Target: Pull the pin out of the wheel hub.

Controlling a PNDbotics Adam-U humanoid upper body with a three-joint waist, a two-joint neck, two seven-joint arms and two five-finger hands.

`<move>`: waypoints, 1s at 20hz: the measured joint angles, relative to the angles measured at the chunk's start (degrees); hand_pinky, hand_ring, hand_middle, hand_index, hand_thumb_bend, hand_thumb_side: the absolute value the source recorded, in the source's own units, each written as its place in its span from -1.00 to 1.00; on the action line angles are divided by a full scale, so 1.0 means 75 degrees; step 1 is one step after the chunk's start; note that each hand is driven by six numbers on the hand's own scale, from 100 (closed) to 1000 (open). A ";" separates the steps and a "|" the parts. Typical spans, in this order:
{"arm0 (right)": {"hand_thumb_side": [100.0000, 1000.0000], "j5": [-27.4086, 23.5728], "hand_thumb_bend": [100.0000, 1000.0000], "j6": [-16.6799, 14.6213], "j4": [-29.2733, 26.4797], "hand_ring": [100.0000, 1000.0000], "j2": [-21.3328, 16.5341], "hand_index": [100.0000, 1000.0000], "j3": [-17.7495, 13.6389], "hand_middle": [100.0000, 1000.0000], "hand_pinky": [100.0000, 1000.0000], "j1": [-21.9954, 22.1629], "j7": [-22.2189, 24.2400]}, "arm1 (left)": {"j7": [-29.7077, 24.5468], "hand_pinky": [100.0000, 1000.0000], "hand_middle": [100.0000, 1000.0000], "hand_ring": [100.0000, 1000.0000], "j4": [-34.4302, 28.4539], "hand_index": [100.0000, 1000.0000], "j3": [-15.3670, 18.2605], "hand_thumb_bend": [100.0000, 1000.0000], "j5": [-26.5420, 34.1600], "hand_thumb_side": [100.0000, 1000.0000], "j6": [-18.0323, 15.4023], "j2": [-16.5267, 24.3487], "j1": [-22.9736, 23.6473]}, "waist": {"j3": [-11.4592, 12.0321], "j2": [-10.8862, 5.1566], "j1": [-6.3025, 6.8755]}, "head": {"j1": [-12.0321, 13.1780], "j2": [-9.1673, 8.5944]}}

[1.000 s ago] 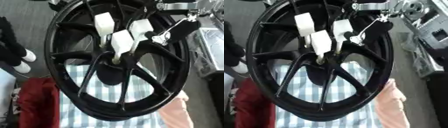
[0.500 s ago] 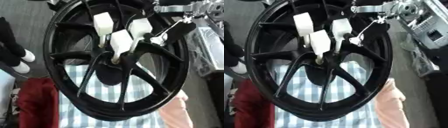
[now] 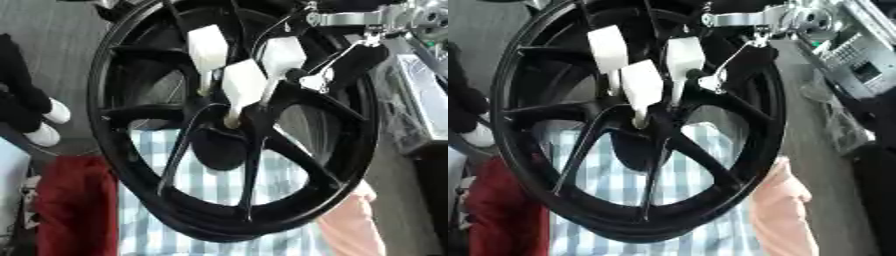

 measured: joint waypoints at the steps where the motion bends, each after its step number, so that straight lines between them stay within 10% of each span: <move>1: -0.49 -0.0030 -1.00 0.0027 0.0001 0.53 0.0000 0.48 0.0000 -0.07 0.73 0.0000 -0.0035 | 0.0000 0.56 0.32 0.39 0.0000 0.44 0.0000 -0.86 -0.0003 0.50 0.0001 0.0000 0.0000 | 0.0000 0.0001 0.0000 | -0.0001 0.0000; 20: -0.75 -0.0414 -1.00 0.0561 0.0040 0.02 0.0000 -0.28 0.0043 -0.59 0.37 0.0049 -0.0663 | -0.0036 0.57 0.32 0.40 -0.0002 0.43 0.0001 -0.88 -0.0072 0.50 0.0043 -0.0001 -0.0005 | 0.0028 0.0004 -0.0014 | -0.0068 0.0000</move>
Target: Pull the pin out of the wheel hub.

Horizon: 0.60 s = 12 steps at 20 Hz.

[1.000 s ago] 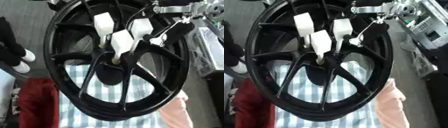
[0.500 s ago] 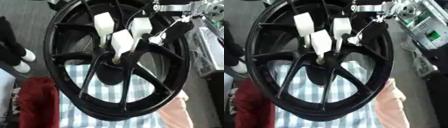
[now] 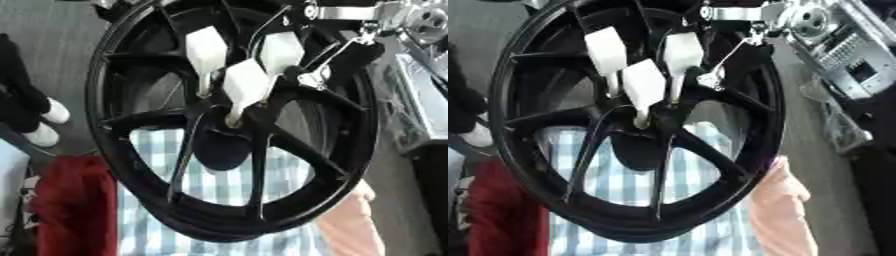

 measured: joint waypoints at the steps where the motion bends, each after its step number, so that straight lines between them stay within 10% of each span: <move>1: -0.74 -0.0025 -1.00 0.0029 0.0000 0.01 -0.0001 -0.29 0.0000 -0.60 0.36 0.0009 -0.0029 | -0.0002 0.57 0.32 0.40 0.0000 0.43 0.0000 -0.88 -0.0001 0.50 0.0001 0.0000 0.0000 | 0.0000 0.0000 -0.0003 | -0.0001 0.0000; 12: -0.66 -0.0470 -1.00 0.0425 -0.0065 -0.04 -0.0127 -0.37 -0.0071 -0.65 0.26 -0.0020 -0.0045 | -0.0079 0.57 0.32 0.40 0.0000 0.43 -0.0001 -0.88 -0.0071 0.50 0.0055 0.0000 0.0000 | -0.0010 -0.0003 -0.0026 | -0.0028 0.0000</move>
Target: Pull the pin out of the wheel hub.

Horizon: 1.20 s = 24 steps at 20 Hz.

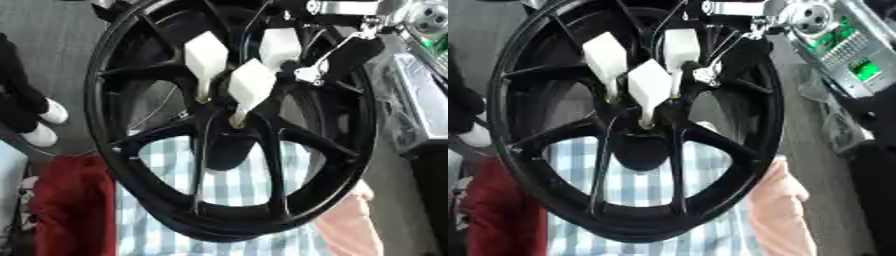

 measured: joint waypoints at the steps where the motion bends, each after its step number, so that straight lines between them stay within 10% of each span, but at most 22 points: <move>1: -0.66 -0.0014 -1.00 0.0031 -0.0027 -0.04 -0.0028 -0.37 0.0000 -0.65 0.25 -0.0025 0.0024 | -0.0001 0.57 0.32 0.40 0.0000 0.43 0.0000 -0.88 -0.0002 0.50 0.0001 0.0000 0.0000 | -0.0001 0.0000 -0.0007 | -0.0007 0.0000; 24: -0.71 -0.0895 -1.00 0.0692 -0.0553 -0.08 -0.0513 -0.40 -0.0709 -0.71 0.20 -0.0166 -0.0455 | -0.0066 0.58 0.33 0.41 0.0002 0.43 0.0000 -0.87 -0.0079 0.52 0.0062 0.0000 0.0002 | -0.0073 -0.0071 -0.0044 | -0.0041 0.0000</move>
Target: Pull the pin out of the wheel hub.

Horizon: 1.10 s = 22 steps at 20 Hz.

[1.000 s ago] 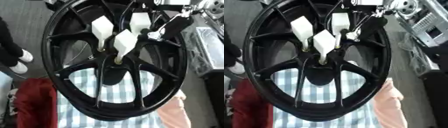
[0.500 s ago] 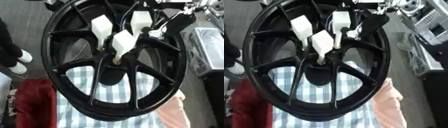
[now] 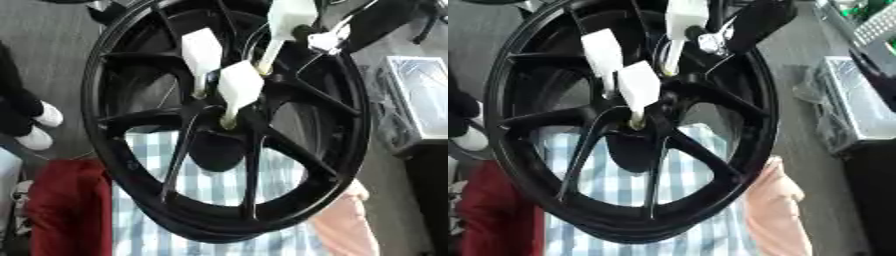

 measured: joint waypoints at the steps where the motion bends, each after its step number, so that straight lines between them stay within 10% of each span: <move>1: -0.71 -0.0065 -1.00 0.0034 -0.0019 -0.09 -0.0044 -0.40 -0.0053 -0.71 0.19 0.0006 -0.0062 | -0.0004 0.58 0.33 0.41 0.0000 0.43 0.0000 -0.87 -0.0007 0.52 0.0001 0.0000 0.0000 | -0.0005 0.0000 -0.0002 | -0.0001 0.0000; 12: -0.78 -0.1270 -1.00 0.0267 0.0186 -0.12 -0.0626 -0.40 -0.1282 -0.74 0.16 0.0775 -0.1495 | -0.0009 0.58 0.34 0.42 0.0002 0.44 0.0005 -0.87 -0.0050 0.52 0.0004 0.0002 0.0054 | -0.0171 -0.0003 0.0010 | 0.0031 0.0001; 22: -0.77 -0.2234 -1.00 0.0147 0.0626 -0.12 -0.1527 -0.40 -0.3370 -0.75 0.15 0.3727 -0.4135 | 0.0073 0.59 0.34 0.42 0.0001 0.44 0.0139 -0.89 -0.0051 0.51 -0.0064 0.0078 0.0167 | -0.0580 -0.0004 0.0101 | 0.0446 0.0001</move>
